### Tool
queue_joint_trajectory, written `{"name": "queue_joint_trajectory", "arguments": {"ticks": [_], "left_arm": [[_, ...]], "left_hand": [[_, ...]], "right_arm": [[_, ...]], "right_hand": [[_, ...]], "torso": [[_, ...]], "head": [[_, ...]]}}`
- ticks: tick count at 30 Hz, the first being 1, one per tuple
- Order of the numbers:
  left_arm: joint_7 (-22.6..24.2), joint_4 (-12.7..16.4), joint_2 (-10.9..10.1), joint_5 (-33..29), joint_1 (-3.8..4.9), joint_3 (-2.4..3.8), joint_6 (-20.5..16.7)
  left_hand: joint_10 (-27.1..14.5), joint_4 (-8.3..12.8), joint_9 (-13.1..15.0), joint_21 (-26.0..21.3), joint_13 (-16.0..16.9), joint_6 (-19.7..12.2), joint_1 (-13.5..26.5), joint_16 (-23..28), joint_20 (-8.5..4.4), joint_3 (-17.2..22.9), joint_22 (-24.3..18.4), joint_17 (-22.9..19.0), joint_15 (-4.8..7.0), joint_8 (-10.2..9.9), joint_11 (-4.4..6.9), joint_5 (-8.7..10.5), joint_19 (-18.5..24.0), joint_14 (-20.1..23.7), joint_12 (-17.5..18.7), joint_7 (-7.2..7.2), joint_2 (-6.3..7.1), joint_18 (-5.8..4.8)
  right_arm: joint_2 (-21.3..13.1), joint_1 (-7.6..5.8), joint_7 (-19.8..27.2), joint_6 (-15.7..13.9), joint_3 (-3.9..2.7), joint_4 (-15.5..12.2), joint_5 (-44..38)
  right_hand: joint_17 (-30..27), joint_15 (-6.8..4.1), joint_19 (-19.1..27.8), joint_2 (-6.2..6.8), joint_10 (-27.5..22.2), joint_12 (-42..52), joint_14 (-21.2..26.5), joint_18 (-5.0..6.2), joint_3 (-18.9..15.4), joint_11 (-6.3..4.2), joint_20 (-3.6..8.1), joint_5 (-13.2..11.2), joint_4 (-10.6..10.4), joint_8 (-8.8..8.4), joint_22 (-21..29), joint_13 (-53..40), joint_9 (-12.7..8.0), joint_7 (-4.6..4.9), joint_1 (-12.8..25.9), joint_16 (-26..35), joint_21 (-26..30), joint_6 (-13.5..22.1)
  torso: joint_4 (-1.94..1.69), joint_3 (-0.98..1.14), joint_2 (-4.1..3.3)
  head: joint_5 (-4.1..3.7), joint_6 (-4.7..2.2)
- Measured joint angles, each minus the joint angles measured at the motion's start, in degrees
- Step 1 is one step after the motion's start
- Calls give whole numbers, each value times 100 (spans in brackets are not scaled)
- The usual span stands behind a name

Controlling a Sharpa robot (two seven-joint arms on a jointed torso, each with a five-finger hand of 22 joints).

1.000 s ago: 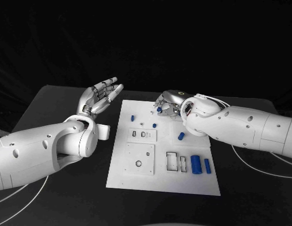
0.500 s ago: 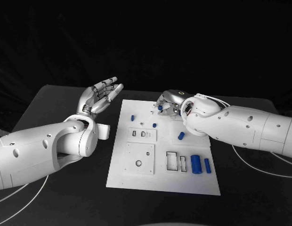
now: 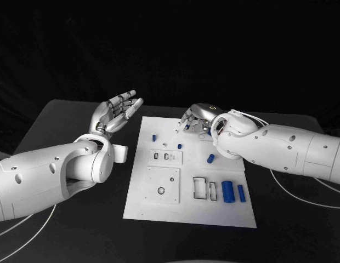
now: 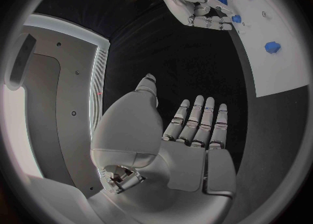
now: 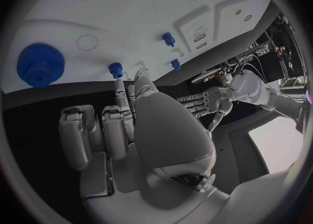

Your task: Assemble the parts on the task board

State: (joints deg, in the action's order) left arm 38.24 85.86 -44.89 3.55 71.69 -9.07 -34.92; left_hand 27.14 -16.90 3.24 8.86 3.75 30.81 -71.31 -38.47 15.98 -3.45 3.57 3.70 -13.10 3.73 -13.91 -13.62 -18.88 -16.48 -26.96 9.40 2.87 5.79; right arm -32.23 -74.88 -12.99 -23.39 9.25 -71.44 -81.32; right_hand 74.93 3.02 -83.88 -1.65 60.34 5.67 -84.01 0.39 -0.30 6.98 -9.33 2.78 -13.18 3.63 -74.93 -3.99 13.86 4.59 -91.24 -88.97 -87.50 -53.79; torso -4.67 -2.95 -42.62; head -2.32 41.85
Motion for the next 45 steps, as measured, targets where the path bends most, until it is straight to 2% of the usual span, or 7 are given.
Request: {"name": "queue_joint_trajectory", "arguments": {"ticks": [9,16,23,29,33,40,45], "left_arm": [[-5,-27,6,0,0,0,5],[-9,-31,7,0,0,0,9],[-14,-30,5,0,0,0,13],[-18,-23,-5,0,0,0,15],[-21,-23,-9,0,0,0,16],[-27,-26,-7,0,0,0,20],[-35,-29,-6,0,0,0,21]], "left_hand": [[0,0,0,0,0,0,0,0,0,0,0,0,0,0,0,0,0,0,0,0,0,1],[0,0,0,0,0,0,0,0,0,0,0,0,0,0,0,0,0,0,0,0,0,1],[0,0,0,0,0,0,0,0,0,0,0,0,0,0,0,0,0,0,0,0,0,0],[0,0,0,0,0,0,0,0,0,0,0,0,0,0,0,0,0,0,0,0,0,0],[0,0,0,0,0,0,0,0,0,0,0,0,0,0,0,0,0,0,0,0,0,0],[0,0,0,0,0,0,0,0,0,0,0,0,0,0,0,0,0,0,0,0,0,1],[0,0,0,0,0,0,0,0,0,0,0,0,0,0,0,0,0,0,0,0,0,0]], "right_arm": [[-22,0,109,-471,-1,-36,44],[-22,0,206,-745,-1,-38,89],[-17,-2,239,-808,-2,3,104],[23,-1,194,-588,-2,137,48],[73,0,122,-280,-1,236,-68],[132,1,-9,212,-1,334,-272],[170,1,-86,480,-1,372,-370]], "right_hand": [[2,-51,-22,0,289,0,6,0,0,-78,62,0,0,0,1,9,-97,34,0,0,0,-69],[2,-203,-12,2,282,-123,-1,0,0,-167,176,0,-1,0,1,27,-172,54,1,0,0,-89],[1,-243,-6,77,-153,-215,-2,0,-50,-179,243,0,-2,0,2,57,-271,258,76,22,0,-25],[1,-306,-11,99,-1108,-215,18,0,-98,-161,307,0,46,0,2,57,-467,322,99,22,0,526],[1,-326,-12,99,-1535,-215,-1,-1,-113,-182,320,0,61,0,2,57,-528,305,99,22,0,636],[0,-325,-12,99,-1504,-215,-1,-1,-66,-200,320,0,107,0,3,52,-544,305,99,-7,0,636],[0,-360,-13,21,-1172,-176,6,-1,-53,-253,360,0,151,52,3,23,-544,216,84,-13,0,498]], "torso": [[-2,1,-2],[-1,1,-2],[2,0,-1],[2,0,0],[2,1,2],[2,1,3],[1,0,3]], "head": [[-10,-18],[-14,-13],[-13,5],[-10,19],[-14,25],[-27,27],[-37,28]]}}
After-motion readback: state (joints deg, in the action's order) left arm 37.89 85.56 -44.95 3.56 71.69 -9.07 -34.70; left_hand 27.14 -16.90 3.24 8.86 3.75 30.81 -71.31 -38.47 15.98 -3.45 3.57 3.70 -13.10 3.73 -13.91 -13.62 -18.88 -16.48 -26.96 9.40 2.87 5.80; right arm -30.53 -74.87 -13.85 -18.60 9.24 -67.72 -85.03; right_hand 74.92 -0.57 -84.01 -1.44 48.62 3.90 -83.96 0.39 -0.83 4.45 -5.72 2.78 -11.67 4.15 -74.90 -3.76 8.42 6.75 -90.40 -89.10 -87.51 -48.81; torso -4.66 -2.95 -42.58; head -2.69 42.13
